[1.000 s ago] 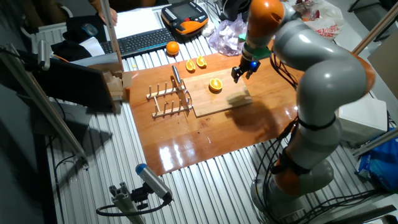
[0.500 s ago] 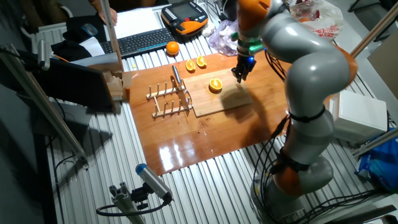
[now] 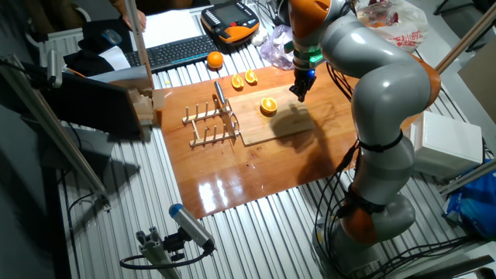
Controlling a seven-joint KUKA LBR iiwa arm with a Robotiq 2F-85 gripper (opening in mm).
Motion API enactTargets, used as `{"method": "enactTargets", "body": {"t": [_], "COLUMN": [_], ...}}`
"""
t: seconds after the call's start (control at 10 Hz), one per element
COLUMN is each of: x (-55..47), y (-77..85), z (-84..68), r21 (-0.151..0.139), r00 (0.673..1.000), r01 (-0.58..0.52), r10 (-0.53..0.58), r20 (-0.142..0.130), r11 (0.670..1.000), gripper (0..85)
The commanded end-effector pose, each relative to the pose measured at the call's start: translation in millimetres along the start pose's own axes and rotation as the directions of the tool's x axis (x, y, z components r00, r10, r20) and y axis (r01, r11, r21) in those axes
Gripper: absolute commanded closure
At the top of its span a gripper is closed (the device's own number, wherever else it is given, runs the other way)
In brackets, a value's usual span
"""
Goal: Chop the orange
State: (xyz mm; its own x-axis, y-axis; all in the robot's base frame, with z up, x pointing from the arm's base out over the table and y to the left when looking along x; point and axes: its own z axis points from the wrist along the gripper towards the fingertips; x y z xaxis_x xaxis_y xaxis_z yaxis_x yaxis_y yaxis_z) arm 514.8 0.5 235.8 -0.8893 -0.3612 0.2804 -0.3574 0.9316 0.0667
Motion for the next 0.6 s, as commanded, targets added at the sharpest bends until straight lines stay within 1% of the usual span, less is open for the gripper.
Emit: {"method": "enactTargets", "body": {"t": [0.0, 0.2, 0.5], "x": [0.0, -0.1, -0.1], "y": [-0.1, 0.1, 0.2], "z": [0.1, 0.0, 0.1], "r21": [0.000, 0.004, 0.004], "r00": [1.000, 1.000, 1.000], "r01": [-0.006, -0.025, -0.022], "r10": [0.006, 0.025, 0.022], "r20": [0.001, 0.003, 0.005], "r11": [1.000, 1.000, 1.000], "gripper": [85.0, 85.0, 85.0]}}
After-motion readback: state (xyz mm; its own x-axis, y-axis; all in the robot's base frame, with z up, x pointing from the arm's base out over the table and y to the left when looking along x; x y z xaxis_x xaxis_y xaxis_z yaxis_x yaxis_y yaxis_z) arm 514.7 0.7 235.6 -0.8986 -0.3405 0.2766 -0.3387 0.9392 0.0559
